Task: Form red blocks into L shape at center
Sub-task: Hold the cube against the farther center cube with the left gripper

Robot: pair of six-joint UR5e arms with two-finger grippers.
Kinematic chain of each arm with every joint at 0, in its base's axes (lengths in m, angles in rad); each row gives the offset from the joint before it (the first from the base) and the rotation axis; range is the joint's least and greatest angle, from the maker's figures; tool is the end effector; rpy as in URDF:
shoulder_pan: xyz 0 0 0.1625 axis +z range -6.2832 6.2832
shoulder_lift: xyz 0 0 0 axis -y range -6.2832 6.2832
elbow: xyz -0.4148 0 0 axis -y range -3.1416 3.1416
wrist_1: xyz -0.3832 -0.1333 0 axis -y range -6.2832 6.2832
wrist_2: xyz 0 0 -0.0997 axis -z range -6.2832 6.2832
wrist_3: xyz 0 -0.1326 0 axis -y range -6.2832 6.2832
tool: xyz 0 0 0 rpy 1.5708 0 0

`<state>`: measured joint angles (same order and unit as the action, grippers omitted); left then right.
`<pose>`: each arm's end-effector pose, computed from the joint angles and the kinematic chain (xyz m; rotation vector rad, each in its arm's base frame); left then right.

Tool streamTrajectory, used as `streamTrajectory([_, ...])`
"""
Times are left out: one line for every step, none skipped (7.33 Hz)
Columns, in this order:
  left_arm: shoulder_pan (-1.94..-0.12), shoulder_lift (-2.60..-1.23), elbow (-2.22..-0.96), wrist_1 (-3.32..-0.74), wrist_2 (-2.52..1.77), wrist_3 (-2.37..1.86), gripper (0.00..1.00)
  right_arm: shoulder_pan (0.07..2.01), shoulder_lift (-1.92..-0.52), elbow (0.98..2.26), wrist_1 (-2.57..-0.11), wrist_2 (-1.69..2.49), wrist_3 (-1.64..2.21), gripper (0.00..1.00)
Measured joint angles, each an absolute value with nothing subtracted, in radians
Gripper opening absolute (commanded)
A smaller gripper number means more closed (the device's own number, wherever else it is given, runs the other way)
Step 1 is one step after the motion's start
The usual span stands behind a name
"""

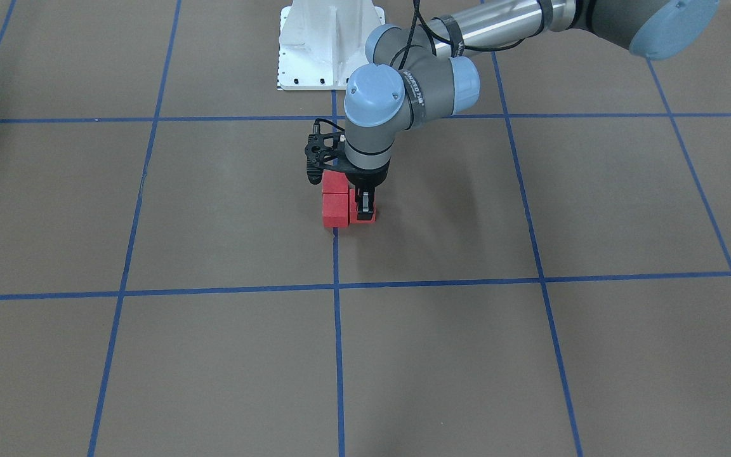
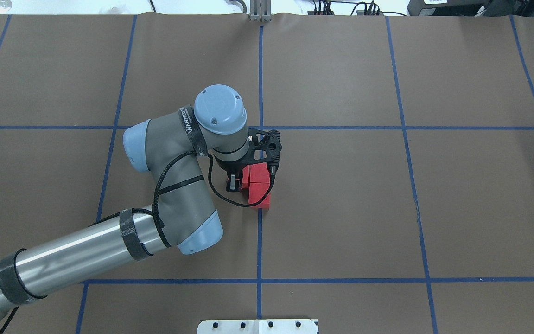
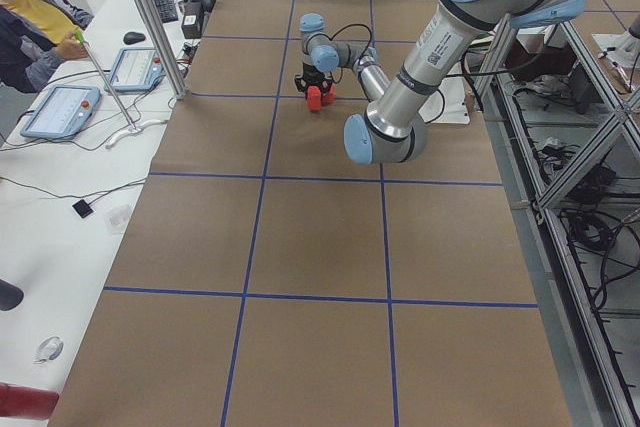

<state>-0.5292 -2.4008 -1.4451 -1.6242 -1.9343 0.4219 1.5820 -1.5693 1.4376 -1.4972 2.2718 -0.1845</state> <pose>0.6088 -0.4559 0.2158 0.6747 0.6190 1.5090 0.0531 -0.4736 0.7346 0.0130 -0.7035 -0.1457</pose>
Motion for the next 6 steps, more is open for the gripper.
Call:
streamTrajectory([-0.529, -2.401, -1.443, -1.624, -1.934, 0.422, 0.35, 1.582, -1.569, 1.437, -1.497, 2.272, -0.184, 1.00])
streamTrajectory([-0.529, -2.402, -1.440, -1.624, -1.935, 0.422, 0.37, 1.582, -1.568, 1.437, -1.497, 2.272, -0.184, 1.00])
streamTrajectory([-0.529, -2.402, -1.438, -1.624, -1.935, 0.422, 0.39, 1.582, -1.568, 1.437, -1.497, 2.272, -0.184, 1.00])
streamTrajectory([-0.529, -2.402, -1.438, -1.629, -1.936, 0.422, 0.39, 1.582, -1.568, 1.437, -1.497, 2.272, -0.184, 1.00])
streamTrajectory([-0.529, -2.402, -1.434, -1.641, -1.936, 0.421, 0.40, 1.582, -1.567, 1.437, -1.497, 2.272, -0.184, 1.00])
streamTrajectory([-0.529, -2.402, -1.428, -1.654, -1.936, 0.421, 0.41, 1.582, -1.567, 1.437, -1.497, 2.272, -0.184, 1.00])
